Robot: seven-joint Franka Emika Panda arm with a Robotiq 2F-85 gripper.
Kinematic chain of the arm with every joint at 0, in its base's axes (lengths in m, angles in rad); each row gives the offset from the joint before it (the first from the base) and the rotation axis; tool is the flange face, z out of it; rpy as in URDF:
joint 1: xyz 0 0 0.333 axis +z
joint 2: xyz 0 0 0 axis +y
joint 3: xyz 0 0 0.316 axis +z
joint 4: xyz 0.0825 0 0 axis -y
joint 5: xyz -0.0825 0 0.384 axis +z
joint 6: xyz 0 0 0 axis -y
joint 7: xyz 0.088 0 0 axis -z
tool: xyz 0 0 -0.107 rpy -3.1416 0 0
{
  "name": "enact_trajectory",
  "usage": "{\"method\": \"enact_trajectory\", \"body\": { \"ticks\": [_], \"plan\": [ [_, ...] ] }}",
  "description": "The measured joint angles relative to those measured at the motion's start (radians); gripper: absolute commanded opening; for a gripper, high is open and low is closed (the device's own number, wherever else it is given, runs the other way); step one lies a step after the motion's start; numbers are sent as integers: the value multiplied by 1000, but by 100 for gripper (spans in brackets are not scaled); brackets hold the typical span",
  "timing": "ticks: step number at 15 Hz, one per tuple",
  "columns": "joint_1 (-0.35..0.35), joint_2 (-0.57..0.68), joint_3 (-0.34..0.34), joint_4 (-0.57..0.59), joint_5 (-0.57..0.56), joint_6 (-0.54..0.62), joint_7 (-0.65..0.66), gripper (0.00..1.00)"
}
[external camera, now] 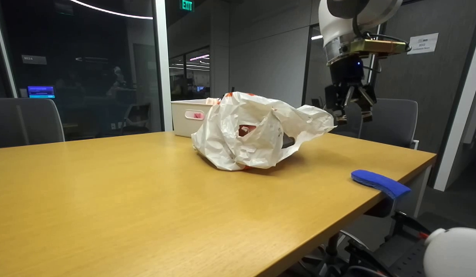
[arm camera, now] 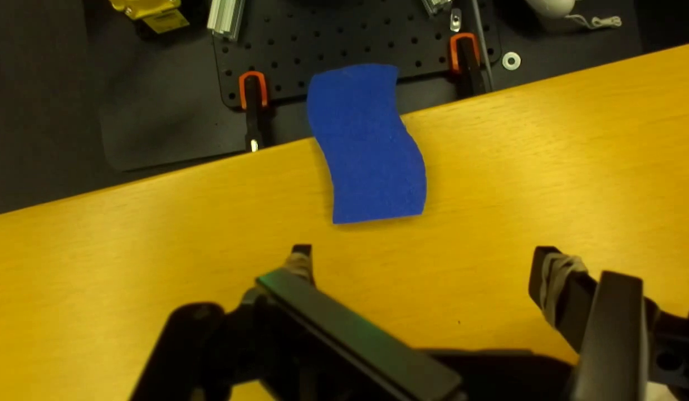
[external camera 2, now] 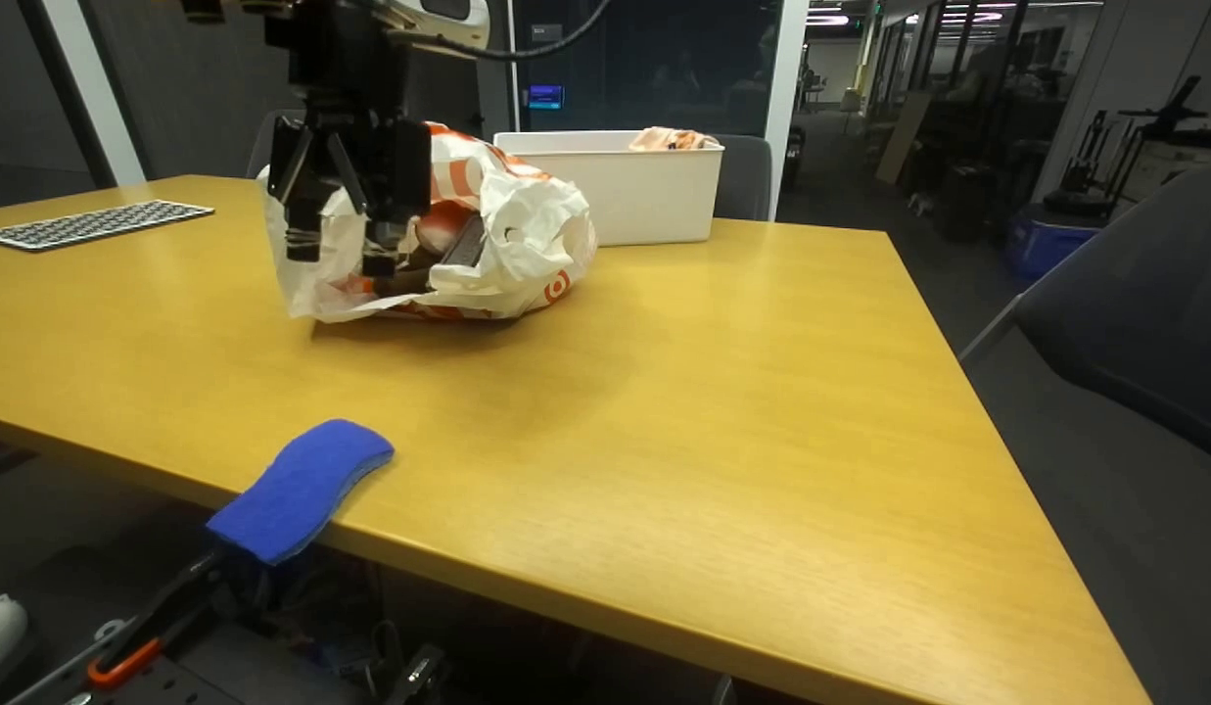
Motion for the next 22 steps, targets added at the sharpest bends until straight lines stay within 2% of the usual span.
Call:
{"method": "enact_trajectory", "body": {
  "ticks": [4,8,14,22],
  "plan": [
    [-12,-28,-15,-118,7,43,-20,100],
    [-5,-71,-14,-264,59,191,-49,100],
    [-3,-40,-12,-266,62,365,-60,100],
    [-50,83,-27,-266,35,397,-60,100]
  ]
}}
